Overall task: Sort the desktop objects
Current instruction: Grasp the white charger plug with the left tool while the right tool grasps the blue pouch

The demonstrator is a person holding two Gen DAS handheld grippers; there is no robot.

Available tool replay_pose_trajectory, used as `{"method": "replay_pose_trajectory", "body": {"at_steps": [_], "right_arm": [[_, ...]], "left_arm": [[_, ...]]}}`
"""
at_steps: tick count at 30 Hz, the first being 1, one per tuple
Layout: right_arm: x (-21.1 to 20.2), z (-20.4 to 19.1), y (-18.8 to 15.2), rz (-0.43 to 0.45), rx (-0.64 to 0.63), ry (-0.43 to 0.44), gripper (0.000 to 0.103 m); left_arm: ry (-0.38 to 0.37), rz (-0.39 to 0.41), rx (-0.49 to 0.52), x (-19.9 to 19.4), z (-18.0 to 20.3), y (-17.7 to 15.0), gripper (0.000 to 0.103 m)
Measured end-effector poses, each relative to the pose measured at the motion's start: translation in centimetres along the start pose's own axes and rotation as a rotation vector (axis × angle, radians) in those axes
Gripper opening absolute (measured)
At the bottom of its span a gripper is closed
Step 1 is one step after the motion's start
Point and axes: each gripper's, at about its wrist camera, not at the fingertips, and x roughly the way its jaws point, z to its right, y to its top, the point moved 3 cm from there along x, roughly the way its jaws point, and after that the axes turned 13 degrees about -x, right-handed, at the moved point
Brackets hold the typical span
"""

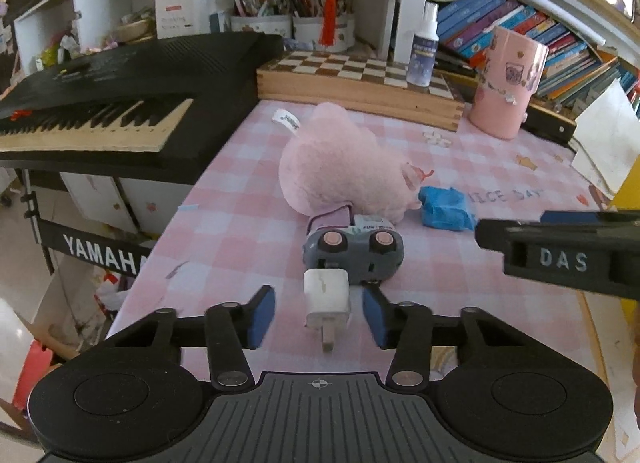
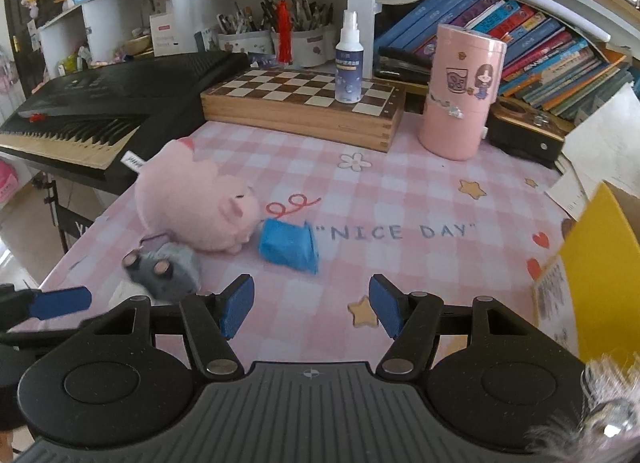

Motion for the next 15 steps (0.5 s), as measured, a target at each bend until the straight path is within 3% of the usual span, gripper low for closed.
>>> {"method": "replay_pose_trajectory", "body": {"at_steps": [4,11,15], "right_arm": [[1.8,-0.1,0.8,-0.003,-0.006,0.011,0.062],[5.0,-0.6,2.0,-0.006,-0.004,0.024,0.061],[6.9,-0.7,2.3,-0.020,-0.009,0.014,0.054]], "left_arm": [[-0.005,-0.026,0.011,1.0,0.2,0.1,0.024],[0.004,-0.033,-0.003,0.7,-0.3,0.0,0.024],[0.012,-0.039,-0.036,0.2,-1.1,0.1,0.024]]}}
